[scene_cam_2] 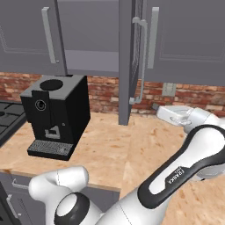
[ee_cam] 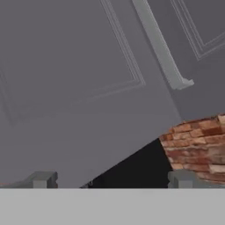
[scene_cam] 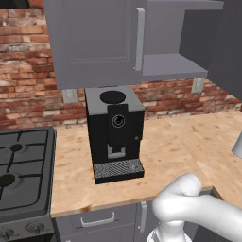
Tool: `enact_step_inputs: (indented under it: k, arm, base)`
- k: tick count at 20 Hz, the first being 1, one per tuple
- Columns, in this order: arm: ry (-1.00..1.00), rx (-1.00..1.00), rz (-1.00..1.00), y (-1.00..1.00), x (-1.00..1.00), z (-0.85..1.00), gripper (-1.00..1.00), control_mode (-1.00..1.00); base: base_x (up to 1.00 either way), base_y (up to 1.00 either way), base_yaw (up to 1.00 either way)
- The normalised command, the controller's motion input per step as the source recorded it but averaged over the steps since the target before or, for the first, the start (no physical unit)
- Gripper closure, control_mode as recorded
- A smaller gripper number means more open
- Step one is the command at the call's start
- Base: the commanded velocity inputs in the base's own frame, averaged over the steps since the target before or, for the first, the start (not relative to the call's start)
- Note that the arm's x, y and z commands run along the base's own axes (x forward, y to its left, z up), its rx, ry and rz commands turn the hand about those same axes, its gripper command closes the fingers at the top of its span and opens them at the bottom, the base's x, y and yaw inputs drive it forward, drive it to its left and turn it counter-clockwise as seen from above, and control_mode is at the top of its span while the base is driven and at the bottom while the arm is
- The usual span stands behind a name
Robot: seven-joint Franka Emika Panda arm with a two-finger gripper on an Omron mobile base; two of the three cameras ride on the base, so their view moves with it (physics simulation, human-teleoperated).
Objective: Open the cabinet. Pick the spray and place it next to the sink. Then close the cabinet.
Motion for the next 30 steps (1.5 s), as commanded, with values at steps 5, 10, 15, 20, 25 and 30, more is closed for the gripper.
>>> enact_step_inputs:
  k: [5, 10, 15, 20, 25, 30]
  arm:
    - [-0.12, 0.05, 0.02, 0.02, 0.45, -0.10, -1.00, -1.00]
    - [-0.08, 0.07, 0.10, 0.14, 0.23, 0.10, -1.00, -1.00]
    - [0.00, 0.09, 0.15, 0.17, 0.08, 0.45, -1.00, -1.00]
    - [0.00, 0.07, 0.20, 0.29, 0.00, 0.52, -1.00, -1.00]
    - [0.00, 0.02, 0.20, 0.52, 0.00, 0.22, -1.00, -1.00]
    - [-0.05, 0.00, 0.13, 0.71, -0.07, 0.09, -1.00, -1.00]
  base:
    - [0.00, 0.00, 0.00]
    - [0.00, 0.00, 0.00]
    - [0.00, 0.00, 0.00]
    - [0.00, 0.00, 0.00]
    - [0.00, 0.00, 0.00]
    - [0.00, 0.00, 0.00]
